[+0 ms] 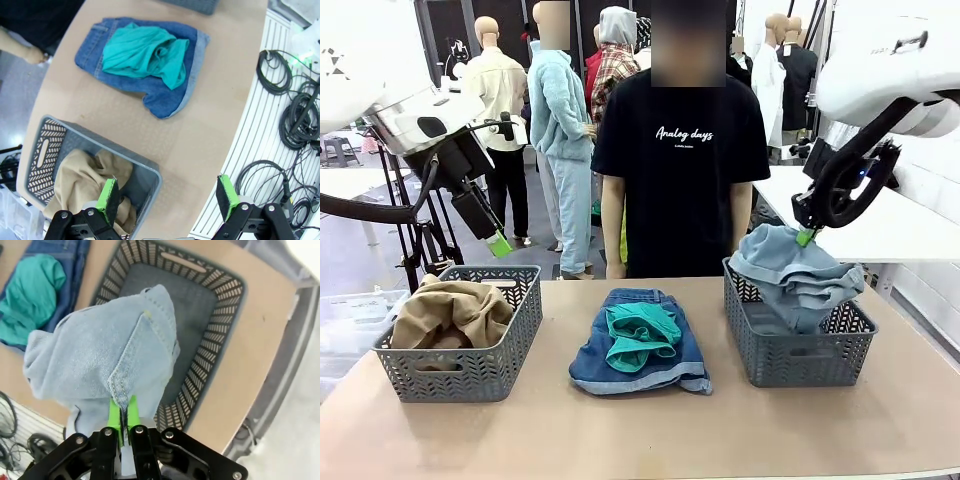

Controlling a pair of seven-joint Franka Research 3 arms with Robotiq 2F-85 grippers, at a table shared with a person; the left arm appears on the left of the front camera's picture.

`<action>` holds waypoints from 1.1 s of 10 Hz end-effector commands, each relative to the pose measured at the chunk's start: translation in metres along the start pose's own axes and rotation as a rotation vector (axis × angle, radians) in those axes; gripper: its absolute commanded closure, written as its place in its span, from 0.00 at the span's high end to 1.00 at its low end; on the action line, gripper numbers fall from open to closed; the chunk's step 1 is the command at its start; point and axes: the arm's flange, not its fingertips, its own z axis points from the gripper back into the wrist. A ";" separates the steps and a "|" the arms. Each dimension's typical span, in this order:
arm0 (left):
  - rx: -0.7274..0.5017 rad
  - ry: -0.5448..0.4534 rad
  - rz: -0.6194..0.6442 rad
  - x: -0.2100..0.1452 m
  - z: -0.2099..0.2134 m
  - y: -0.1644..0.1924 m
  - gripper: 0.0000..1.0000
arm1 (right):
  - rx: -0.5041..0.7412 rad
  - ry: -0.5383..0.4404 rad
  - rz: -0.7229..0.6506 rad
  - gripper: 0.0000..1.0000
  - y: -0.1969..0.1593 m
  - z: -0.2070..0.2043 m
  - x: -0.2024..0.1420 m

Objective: Sort the tops and bottoms.
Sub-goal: Sort the clothes according to human instructions.

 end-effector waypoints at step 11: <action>0.001 0.013 -0.002 0.000 0.002 0.000 1.00 | -0.094 -0.053 -0.137 0.00 -0.039 -0.050 0.037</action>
